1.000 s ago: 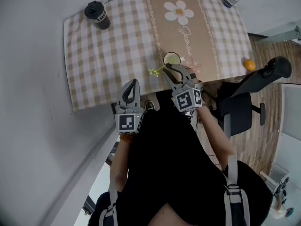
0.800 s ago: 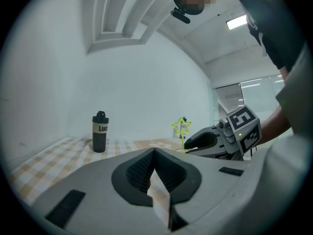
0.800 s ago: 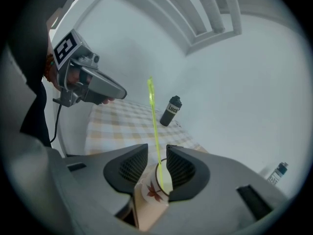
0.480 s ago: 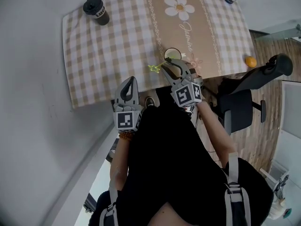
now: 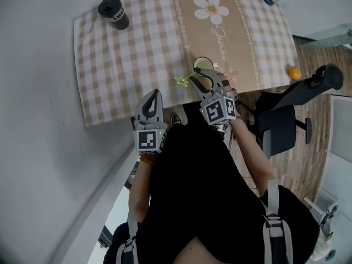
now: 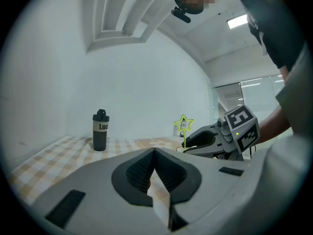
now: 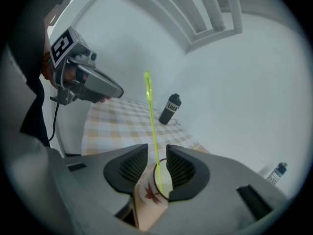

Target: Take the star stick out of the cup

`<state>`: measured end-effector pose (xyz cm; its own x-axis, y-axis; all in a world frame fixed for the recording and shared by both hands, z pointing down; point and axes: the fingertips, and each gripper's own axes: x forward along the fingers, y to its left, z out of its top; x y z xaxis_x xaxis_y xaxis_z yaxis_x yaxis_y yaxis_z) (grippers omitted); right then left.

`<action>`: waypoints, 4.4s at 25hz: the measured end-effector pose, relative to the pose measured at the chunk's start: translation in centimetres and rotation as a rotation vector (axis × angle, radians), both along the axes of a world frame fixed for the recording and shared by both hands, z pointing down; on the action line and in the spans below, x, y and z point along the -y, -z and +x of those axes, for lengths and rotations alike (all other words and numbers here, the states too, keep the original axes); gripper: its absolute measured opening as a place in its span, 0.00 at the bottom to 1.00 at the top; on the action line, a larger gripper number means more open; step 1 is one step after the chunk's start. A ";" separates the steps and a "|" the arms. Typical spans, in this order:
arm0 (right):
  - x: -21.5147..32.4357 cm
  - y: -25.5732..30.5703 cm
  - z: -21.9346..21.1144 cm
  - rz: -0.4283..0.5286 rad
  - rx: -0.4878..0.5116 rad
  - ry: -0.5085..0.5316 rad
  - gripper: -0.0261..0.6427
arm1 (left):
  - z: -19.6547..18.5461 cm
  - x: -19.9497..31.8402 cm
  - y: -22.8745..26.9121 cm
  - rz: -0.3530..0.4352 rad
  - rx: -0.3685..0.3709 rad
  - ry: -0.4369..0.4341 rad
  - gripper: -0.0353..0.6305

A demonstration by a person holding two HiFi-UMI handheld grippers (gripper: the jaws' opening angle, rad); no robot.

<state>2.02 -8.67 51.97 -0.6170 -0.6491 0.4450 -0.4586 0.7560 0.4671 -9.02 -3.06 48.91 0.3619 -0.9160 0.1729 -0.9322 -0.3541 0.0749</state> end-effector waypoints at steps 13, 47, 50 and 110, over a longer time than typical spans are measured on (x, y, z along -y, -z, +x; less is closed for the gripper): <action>-0.1 -0.1 -0.3 0.010 -0.018 0.019 0.22 | 0.2 0.1 -0.1 0.007 -0.002 0.003 0.04; 0.2 -0.4 -0.1 0.033 -0.034 -0.009 0.07 | 0.1 -0.2 -0.8 0.002 0.018 0.001 0.04; 0.3 -0.3 -0.1 0.031 -0.034 -0.011 0.07 | 0.1 -0.2 -0.8 -0.004 0.017 0.003 0.04; 4.1 -1.5 6.1 -0.255 0.289 -0.343 0.07 | 1.0 0.1 -1.2 -0.014 0.025 -0.013 0.04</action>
<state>8.09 -12.77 53.50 -0.5083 -0.7291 0.4584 -0.7834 0.6125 0.1054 -8.02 -3.11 50.12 0.3692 -0.9086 0.1951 -0.9291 -0.3654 0.0569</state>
